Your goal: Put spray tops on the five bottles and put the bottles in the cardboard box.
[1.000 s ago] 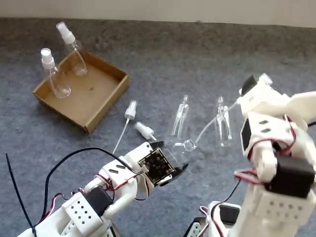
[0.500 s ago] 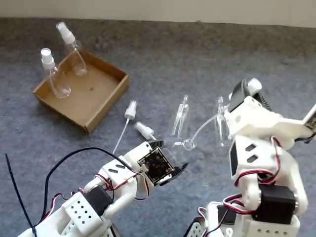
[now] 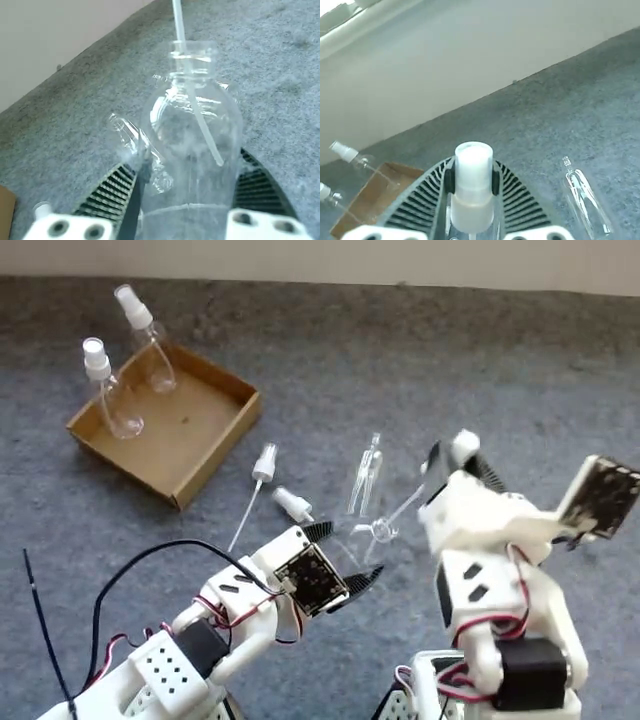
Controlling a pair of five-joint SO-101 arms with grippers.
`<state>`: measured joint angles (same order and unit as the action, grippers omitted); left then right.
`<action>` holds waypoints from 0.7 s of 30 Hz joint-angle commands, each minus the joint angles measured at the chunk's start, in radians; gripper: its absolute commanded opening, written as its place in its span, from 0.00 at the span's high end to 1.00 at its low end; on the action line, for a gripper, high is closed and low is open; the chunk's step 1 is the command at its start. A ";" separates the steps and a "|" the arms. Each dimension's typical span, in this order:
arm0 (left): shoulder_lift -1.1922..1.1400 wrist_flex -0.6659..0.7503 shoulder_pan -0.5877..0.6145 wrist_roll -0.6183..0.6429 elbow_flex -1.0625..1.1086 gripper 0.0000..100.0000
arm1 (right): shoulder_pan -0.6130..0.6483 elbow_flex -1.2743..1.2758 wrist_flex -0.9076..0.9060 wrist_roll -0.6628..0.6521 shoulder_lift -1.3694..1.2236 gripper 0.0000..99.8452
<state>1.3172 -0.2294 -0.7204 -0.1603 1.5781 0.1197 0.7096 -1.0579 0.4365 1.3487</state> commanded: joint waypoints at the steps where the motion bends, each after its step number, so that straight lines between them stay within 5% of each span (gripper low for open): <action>1: 0.016 0.074 0.012 -0.005 0.002 0.86 | 0.113 0.033 0.027 -0.129 0.065 0.99; 21: 0.016 0.164 0.091 -0.002 0.005 0.86 | 0.239 0.246 0.021 -0.198 0.260 0.99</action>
<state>1.3172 -0.1235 -0.6820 -0.1603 1.5919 0.3145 0.9582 -1.0579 0.2908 1.5819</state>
